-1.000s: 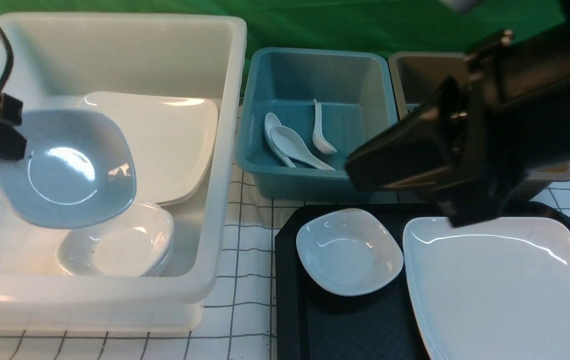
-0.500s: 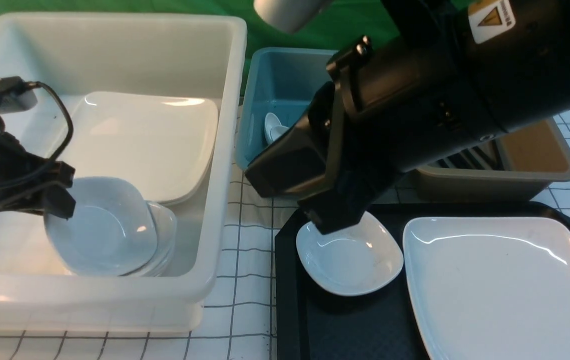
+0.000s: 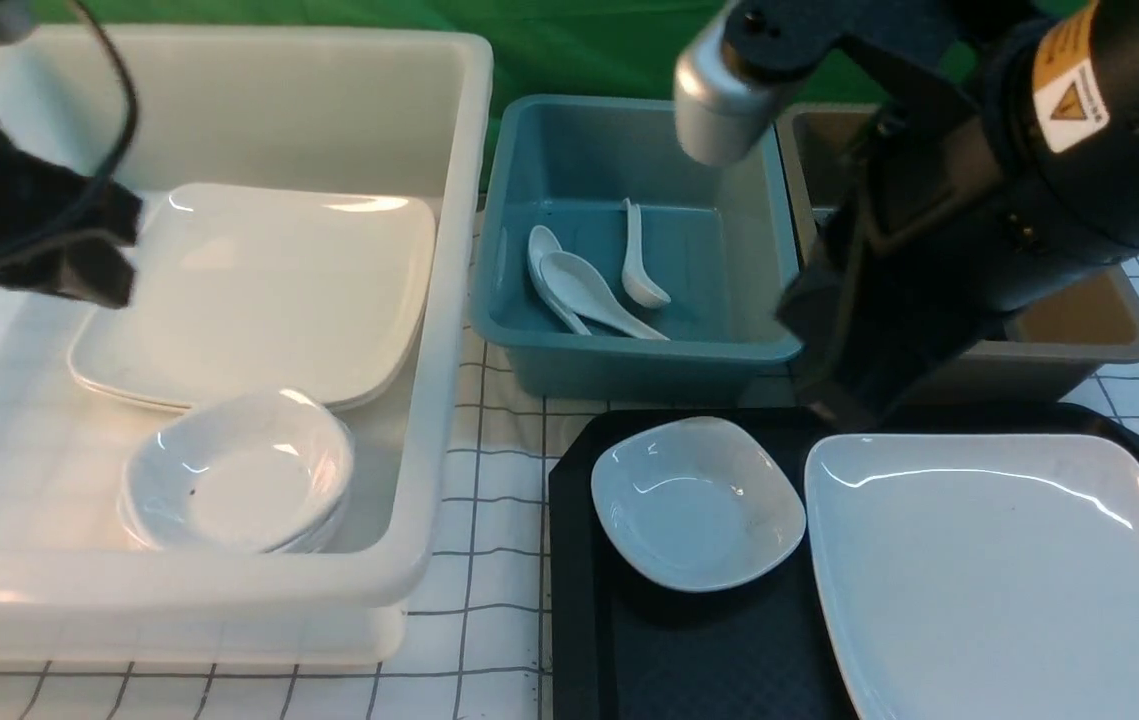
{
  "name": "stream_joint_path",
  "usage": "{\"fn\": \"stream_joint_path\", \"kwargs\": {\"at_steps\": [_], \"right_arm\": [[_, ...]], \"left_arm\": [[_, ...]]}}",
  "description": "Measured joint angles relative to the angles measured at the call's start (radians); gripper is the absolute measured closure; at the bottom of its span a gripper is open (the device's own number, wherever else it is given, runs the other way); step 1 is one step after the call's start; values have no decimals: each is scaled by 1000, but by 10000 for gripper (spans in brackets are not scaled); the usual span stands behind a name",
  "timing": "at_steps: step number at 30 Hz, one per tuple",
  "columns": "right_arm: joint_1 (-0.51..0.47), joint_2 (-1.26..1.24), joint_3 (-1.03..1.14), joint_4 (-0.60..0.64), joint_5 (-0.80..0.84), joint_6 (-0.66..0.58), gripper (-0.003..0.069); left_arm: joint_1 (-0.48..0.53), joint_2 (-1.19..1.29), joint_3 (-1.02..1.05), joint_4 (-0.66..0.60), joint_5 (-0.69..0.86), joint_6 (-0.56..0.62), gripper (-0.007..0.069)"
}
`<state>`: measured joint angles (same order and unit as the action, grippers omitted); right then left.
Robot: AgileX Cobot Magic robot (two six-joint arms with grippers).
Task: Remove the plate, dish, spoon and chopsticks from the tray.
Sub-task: Use the left arm to grab a small plate from the dinner plate
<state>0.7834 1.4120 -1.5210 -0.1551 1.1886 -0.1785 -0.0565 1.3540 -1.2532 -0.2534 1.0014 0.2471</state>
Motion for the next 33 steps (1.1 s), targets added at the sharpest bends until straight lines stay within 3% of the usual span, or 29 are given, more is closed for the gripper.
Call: {"fn": "stream_joint_path", "kwargs": {"at_steps": [2,3,6,10,13,15,16,17,18,19,21,24,29,33], "right_arm": [[-32,-7,10,-15,6,6,655],[-101,-20,34,-21,12,16,655],[-226,-48,114,8,20,20,655],[-378,-104,234,90,23,4,655],[-462,-175,325,155,20,-29,655],[-484,-215,357,178,15,-36,655],[-495,-263,397,192,-1,-39,655],[-496,-270,397,192,-3,-39,655],[-501,-324,431,203,-13,-42,655],[-501,-324,434,204,-13,-43,655],[-503,-401,459,226,-24,-47,655],[-503,-463,468,254,-26,-47,655],[-503,-524,468,283,-27,-51,655],[-503,-544,468,283,-24,-53,655]], "left_arm": [[-89,-2,0,-10,-6,12,583],[-216,3,0,-16,-27,15,616],[-445,40,0,-3,-87,12,630],[-650,135,0,81,-185,-2,617],[-773,243,0,170,-268,-27,558],[-802,284,0,203,-294,-35,519],[-828,336,0,253,-327,-39,447],[-831,342,0,253,-331,-39,447],[-844,390,0,293,-365,-42,363],[-845,402,0,302,-373,-42,354],[-847,467,0,356,-425,-42,234],[-847,523,0,411,-482,-42,129],[-847,590,0,468,-545,-49,78],[-844,627,0,495,-564,-88,124]]}}
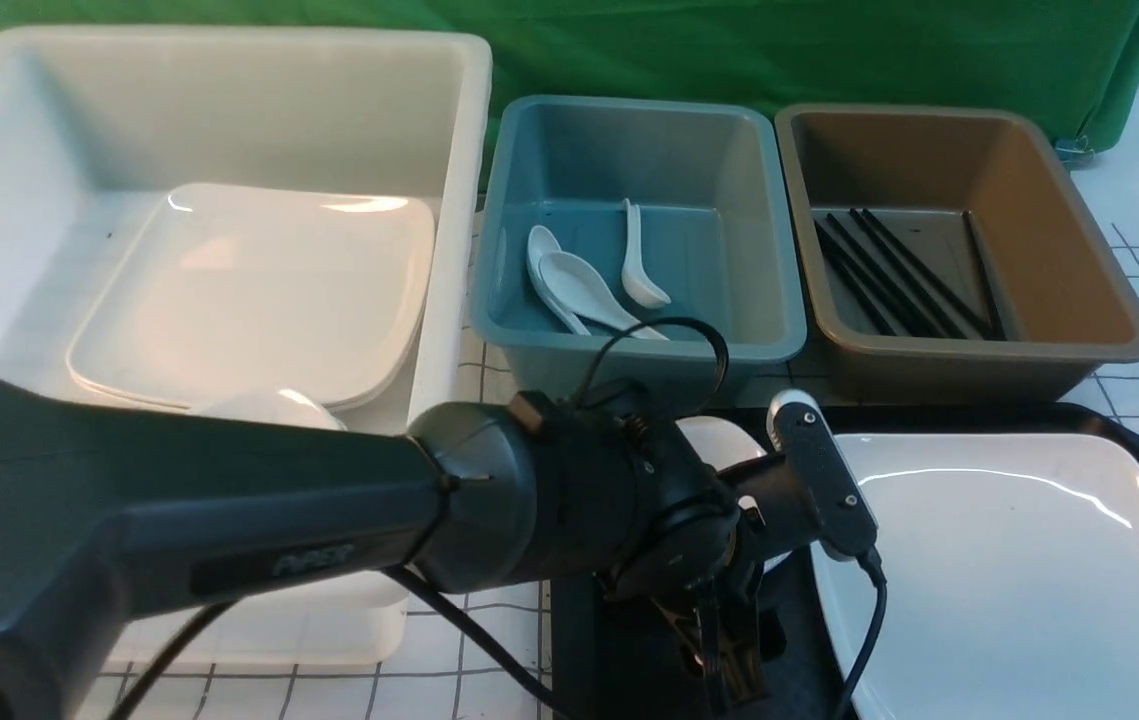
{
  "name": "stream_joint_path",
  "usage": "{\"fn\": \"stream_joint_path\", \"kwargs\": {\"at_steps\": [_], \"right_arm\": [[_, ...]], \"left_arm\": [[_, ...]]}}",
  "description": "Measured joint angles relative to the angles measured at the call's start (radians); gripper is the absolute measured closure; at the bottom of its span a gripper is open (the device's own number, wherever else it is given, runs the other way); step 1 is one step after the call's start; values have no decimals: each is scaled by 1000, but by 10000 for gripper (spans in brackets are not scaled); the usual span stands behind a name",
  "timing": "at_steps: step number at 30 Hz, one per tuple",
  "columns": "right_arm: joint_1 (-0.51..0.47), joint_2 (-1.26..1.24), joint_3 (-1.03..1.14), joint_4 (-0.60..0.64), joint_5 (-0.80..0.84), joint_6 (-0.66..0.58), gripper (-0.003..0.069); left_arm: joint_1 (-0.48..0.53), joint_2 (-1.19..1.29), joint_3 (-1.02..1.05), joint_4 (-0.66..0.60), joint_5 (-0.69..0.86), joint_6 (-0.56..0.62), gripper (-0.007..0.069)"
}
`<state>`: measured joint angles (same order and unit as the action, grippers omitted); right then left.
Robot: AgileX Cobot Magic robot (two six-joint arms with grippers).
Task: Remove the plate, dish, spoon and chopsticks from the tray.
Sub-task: Use the left arm to grab a small plate from the dinner plate, then use the left arm to put the small plate into the large storage box on the left
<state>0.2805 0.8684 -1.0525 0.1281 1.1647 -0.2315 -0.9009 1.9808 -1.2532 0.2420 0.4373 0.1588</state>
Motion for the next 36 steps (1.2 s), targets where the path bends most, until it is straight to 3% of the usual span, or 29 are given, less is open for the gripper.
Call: {"fn": "stream_joint_path", "kwargs": {"at_steps": [5,6,7,9,12,18,24,31,32,36], "right_arm": [[0,-2,1,1,0,0,655],[0,-2,1,1,0,0,655],[0,-2,1,1,0,0,655],[0,-2,1,1,0,0,655],[0,-2,1,1,0,0,655],[0,-2,-3,52,-3,-21,655],[0,11,-88,233,-19,-114,655],[4,116,-208,475,-16,-225,655],[30,169,-243,505,-12,-237,655],[161,298,-326,500,-13,-236,655]], "left_arm": [[9,9,0,0,-3,-53,316],[11,7,0,-6,3,-60,419],[12,7,0,-6,4,-60,432],[11,-20,-7,-11,6,-57,532],[11,-82,-8,-85,23,-57,590],[12,-287,-5,-185,90,-71,613],[65,-515,-5,-193,112,-74,615],[321,-693,-5,-189,271,-96,615],[406,-709,-5,-185,317,-99,615],[577,-707,25,-178,352,-100,615]]}}
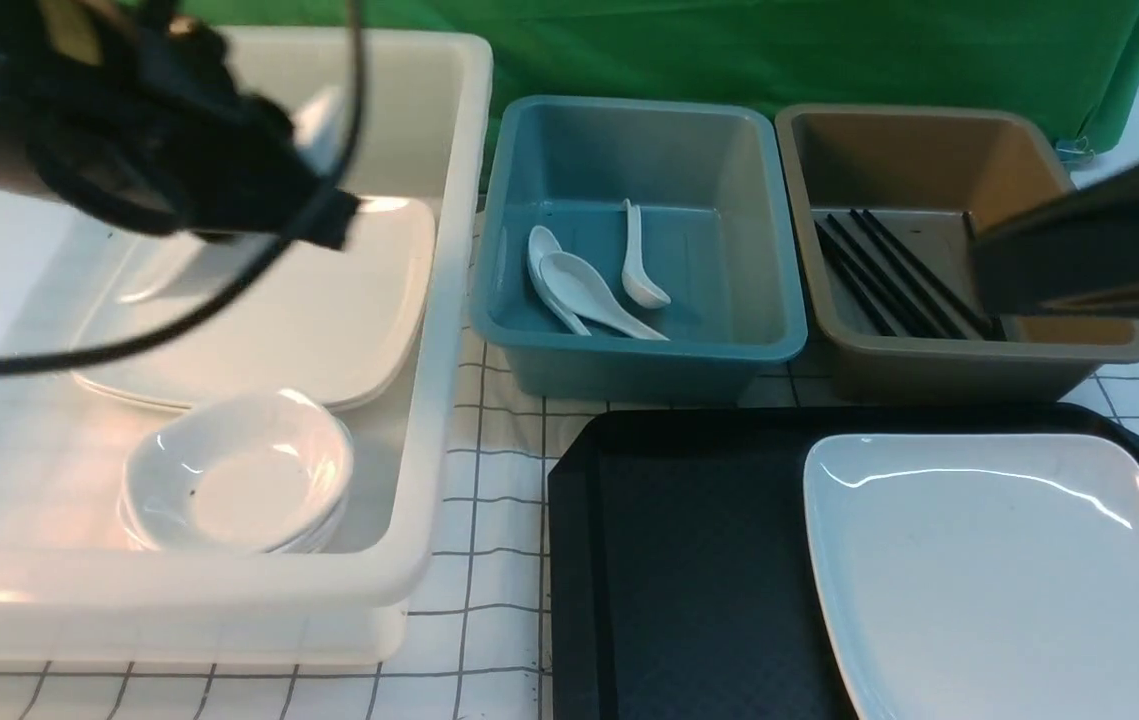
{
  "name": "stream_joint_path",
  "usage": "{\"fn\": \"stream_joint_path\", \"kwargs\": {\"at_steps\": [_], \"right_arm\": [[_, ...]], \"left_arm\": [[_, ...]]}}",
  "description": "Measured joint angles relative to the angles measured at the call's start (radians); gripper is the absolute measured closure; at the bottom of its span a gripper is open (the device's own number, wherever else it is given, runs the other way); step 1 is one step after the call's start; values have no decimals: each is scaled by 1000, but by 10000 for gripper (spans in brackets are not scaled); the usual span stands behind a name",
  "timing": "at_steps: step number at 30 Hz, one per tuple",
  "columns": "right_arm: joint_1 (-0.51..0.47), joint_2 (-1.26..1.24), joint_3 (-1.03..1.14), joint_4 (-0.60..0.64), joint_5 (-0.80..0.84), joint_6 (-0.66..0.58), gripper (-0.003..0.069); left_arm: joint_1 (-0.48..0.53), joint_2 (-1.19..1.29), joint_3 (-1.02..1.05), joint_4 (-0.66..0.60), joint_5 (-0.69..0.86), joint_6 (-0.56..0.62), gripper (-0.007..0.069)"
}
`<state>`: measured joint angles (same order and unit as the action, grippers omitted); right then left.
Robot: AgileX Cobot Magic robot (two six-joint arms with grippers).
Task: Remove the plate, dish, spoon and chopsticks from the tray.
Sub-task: Use the left arm to put the small plate into the large storage box on the left
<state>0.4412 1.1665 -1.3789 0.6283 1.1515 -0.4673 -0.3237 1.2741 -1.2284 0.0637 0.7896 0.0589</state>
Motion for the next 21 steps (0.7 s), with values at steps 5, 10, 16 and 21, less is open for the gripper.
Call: {"fn": "stream_joint_path", "kwargs": {"at_steps": [5,10,16,21], "right_arm": [[183,169,-173,-157,-19,110,655],[278,336,-376,-274,48,189,655],[299,436,-494,-288,62,213,655],[299,445,-502,-303,66,213,650]], "left_arm": [[73,31,116,2,-34,10,615],[74,86,237,-15,-105,13,615],[74,153,269,-15,-143,35,608],[74,199,269,-19,-151,36,498]]}}
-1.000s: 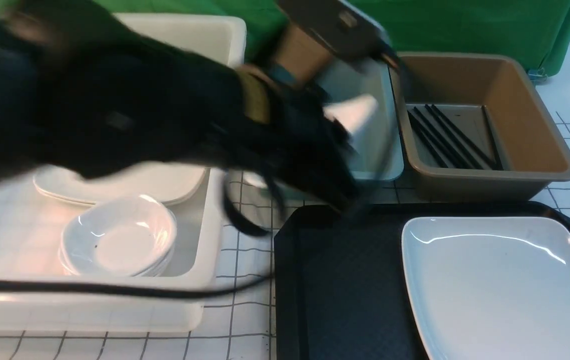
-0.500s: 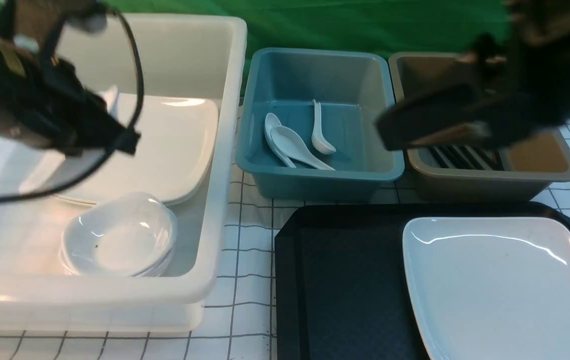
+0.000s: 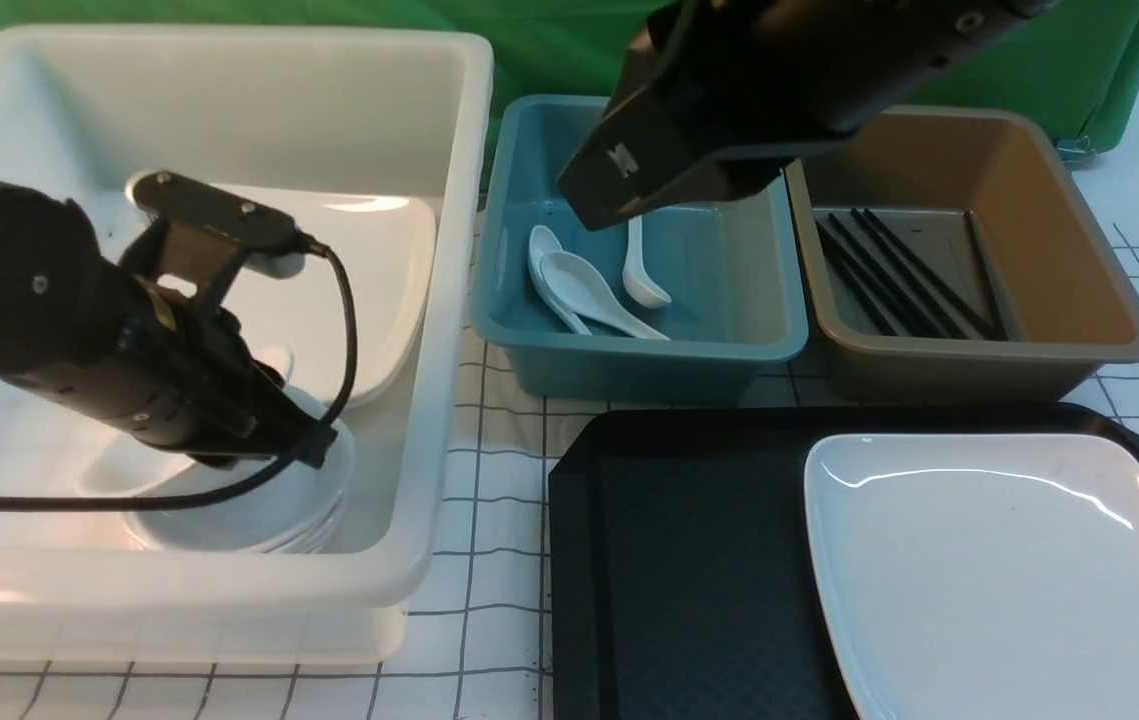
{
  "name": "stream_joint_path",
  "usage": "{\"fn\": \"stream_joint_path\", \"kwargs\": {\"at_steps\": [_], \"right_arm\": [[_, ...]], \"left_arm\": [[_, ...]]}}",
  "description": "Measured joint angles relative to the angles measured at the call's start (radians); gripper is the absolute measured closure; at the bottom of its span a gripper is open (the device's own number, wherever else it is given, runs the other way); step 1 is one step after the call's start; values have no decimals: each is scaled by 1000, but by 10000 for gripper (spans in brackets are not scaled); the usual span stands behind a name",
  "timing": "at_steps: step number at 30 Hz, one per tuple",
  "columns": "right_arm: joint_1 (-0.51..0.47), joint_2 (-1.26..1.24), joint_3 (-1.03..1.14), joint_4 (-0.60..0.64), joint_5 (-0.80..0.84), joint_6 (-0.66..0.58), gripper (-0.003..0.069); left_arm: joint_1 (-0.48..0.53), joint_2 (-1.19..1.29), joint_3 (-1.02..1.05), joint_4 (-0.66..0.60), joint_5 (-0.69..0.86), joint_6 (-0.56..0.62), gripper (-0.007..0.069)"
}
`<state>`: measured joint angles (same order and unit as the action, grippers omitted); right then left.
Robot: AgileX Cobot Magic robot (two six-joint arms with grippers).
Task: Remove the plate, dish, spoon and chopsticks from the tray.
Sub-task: Use the left arm to put the small plate into the large storage box on the left, then use the left arm to grab a plate from the dinner plate
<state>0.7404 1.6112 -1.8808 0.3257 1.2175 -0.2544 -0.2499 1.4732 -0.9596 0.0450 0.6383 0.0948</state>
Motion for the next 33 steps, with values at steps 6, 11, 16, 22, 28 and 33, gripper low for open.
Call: {"fn": "stream_joint_path", "kwargs": {"at_steps": [6,11,16,22,28,33], "right_arm": [[-5,-11,0,-71,1,-4,650],[-50,-41,2,-146,1,-5,650],[-170,-110,86,-220,-1,1,650],[-403,-264,367,-247,-2,-2,650],[-608,-447,648,-255,0,-10,653],[-725,-619,807,-254,-3,-27,653]], "left_arm": [[0,-30,-4,-73,11,16,261],[-4,-106,-46,-160,16,23,155],[-100,-157,-141,-262,39,24,283],[-317,-22,-352,-360,174,24,607],[-451,220,-547,-366,202,27,603],[-504,447,-702,-356,200,24,460]]}}
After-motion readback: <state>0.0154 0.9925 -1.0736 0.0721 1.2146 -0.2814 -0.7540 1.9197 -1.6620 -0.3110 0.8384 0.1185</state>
